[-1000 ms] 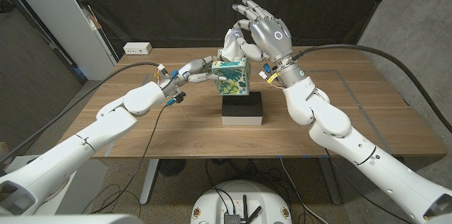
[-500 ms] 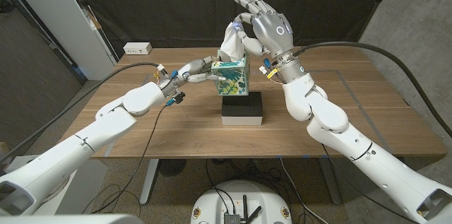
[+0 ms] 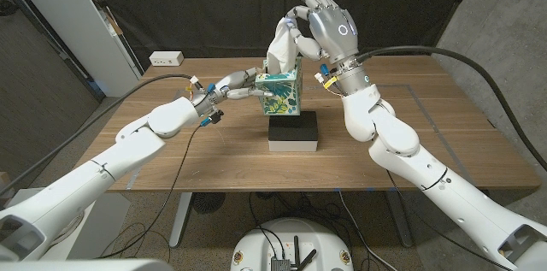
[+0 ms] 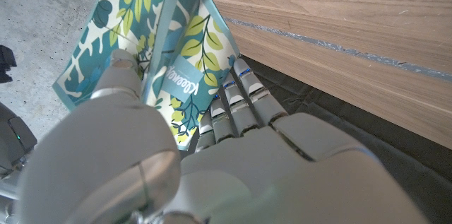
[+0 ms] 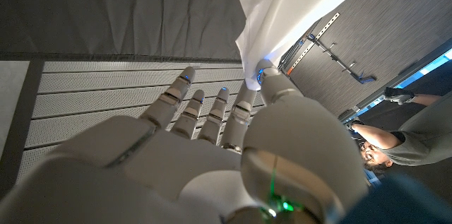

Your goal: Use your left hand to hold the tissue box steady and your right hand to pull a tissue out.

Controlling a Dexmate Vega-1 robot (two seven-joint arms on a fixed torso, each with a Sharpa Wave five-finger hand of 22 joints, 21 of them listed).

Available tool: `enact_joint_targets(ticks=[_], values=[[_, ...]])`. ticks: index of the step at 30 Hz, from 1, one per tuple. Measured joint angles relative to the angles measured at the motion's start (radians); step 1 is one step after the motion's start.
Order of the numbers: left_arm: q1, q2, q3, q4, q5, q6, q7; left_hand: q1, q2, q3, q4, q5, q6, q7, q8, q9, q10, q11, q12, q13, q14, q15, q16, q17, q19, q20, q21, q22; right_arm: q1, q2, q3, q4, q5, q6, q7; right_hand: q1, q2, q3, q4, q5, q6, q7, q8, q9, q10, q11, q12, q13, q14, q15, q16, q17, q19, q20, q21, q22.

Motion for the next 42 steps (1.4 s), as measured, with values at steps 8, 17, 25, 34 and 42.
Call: enact_joint_targets(ticks=[8, 17, 25, 34, 42], values=[[-0.008, -0.002, 0.004, 0.009, -0.002, -0.006, -0.008, 0.0, 0.0, 0.001, 0.001, 0.0, 0.0, 0.0, 0.0, 0.0, 0.0, 0.0, 0.0, 0.0, 0.0, 0.0, 0.0, 0.0, 0.0, 0.0, 0.0, 0.0, 0.008, 0.01, 0.004, 0.009, 0.012, -0.004, -0.025, 0.005, 0.005, -0.004, -0.004, 0.0, 0.0, 0.0, 0.0, -0.003, 0.0, 0.0, 0.0, 0.0, 0.0, 0.0, 0.0, 0.0, 0.0, 0.0, 0.0, 0.0], [-0.026, -0.009, 0.011, 0.025, -0.003, -0.011, -0.019, -0.004, 0.004, 0.004, 0.004, -0.001, -0.002, 0.002, 0.0, 0.0, 0.0, 0.0, 0.0, 0.0, 0.0, 0.0, 0.0, 0.0, 0.0, 0.0, 0.0, 0.0, 0.02, 0.019, 0.006, 0.026, 0.026, -0.004, -0.061, 0.005, 0.005, -0.01, -0.001, 0.0, -0.005, 0.005, 0.004, -0.003, 0.004, -0.004, 0.0, 0.0, 0.0, 0.0, 0.008, 0.0, 0.0, 0.0, 0.0, 0.0], [-0.046, -0.018, 0.022, 0.041, -0.003, -0.013, -0.034, -0.005, 0.005, 0.009, 0.001, 0.001, -0.002, 0.002, 0.0, 0.0, 0.0, 0.0, -0.005, 0.005, 0.0, 0.0, 0.0, -0.003, 0.0, 0.0, 0.0, 0.0, 0.035, 0.028, 0.006, 0.048, 0.034, -0.002, -0.098, 0.005, 0.005, -0.018, -0.001, 0.0, -0.009, 0.002, 0.004, -0.002, 0.005, -0.005, 0.0, 0.0, 0.0, 0.0, 0.008, 0.0, 0.0, 0.0, 0.0, 0.0], [-0.068, -0.026, 0.034, 0.051, 0.001, -0.012, -0.047, -0.005, 0.005, 0.01, 0.001, 0.001, -0.002, 0.002, 0.0, 0.0, 0.0, 0.0, -0.005, 0.005, 0.0, 0.0, 0.0, -0.003, 0.0, 0.0, 0.0, 0.0, 0.042, 0.032, 0.009, 0.063, 0.045, -0.002, -0.128, 0.009, 0.009, -0.026, -0.001, 0.0, -0.009, 0.002, 0.006, -0.002, 0.005, -0.005, 0.0, 0.0, 0.0, 0.0, 0.008, 0.0, 0.004, 0.004, 0.0, 0.0], [-0.079, -0.029, 0.04, 0.052, 0.003, -0.008, -0.057, -0.012, -0.001, 0.013, -0.002, 0.001, -0.002, 0.002, 0.0, 0.0, 0.0, 0.0, -0.005, 0.005, 0.0, 0.0, 0.0, -0.003, 0.0, 0.0, 0.0, 0.0, 0.035, 0.035, 0.023, 0.059, 0.059, -0.02, -0.155, 0.012, 0.012, -0.032, -0.001, 0.0, -0.009, 0.002, 0.011, -0.003, 0.005, -0.005, 0.0, 0.0, 0.0, 0.0, 0.008, 0.0, 0.004, 0.004, 0.0, 0.0]])
